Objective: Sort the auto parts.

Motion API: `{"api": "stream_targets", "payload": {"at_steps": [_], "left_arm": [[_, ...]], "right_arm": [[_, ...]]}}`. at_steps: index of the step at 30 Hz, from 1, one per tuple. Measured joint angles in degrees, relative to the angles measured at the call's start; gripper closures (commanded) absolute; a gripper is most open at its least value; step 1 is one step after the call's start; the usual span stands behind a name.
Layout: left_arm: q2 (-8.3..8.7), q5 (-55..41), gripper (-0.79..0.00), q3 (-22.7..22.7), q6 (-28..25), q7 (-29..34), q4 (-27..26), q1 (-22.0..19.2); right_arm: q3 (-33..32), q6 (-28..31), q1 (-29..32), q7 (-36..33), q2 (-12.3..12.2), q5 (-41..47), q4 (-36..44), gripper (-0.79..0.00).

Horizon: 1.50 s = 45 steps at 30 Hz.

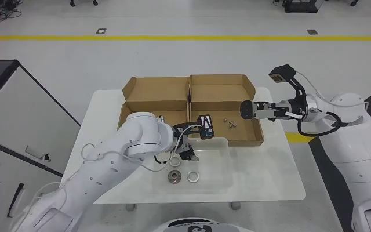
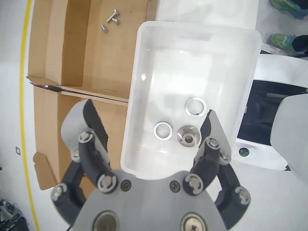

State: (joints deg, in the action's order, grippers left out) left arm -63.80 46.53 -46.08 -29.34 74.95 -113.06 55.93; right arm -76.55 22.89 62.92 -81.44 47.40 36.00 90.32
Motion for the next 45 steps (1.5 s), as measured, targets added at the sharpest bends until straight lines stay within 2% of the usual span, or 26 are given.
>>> {"api": "stream_targets", "payload": {"at_steps": [10,11,37,38,41,45], "left_arm": [[0.0,0.0,-0.785,0.0,0.0,0.0,0.0,0.0],[0.0,0.0,-0.739,0.0,0.0,0.0,0.0,0.0],[0.0,0.0,-0.739,0.0,0.0,0.0,0.0,0.0],[0.0,0.0,-0.785,0.0,0.0,0.0,0.0,0.0],[-0.04,-0.5,-0.785,0.3,-0.4,-0.6,-0.1,0.1],[-0.3,-3.3,-0.785,2.5,1.1,1.2,1.2,-2.3]], "right_arm": [[0.0,0.0,0.0,0.0,0.0,0.0,0.0,-0.785],[0.0,0.0,0.0,0.0,0.0,0.0,0.0,-0.785],[0.0,0.0,0.0,0.0,0.0,0.0,0.0,-0.785],[0.0,0.0,0.0,0.0,0.0,0.0,0.0,-0.785],[0.0,0.0,0.0,0.0,0.0,0.0,0.0,-0.785],[0.0,0.0,0.0,0.0,0.0,0.0,0.0,-0.785]]}}
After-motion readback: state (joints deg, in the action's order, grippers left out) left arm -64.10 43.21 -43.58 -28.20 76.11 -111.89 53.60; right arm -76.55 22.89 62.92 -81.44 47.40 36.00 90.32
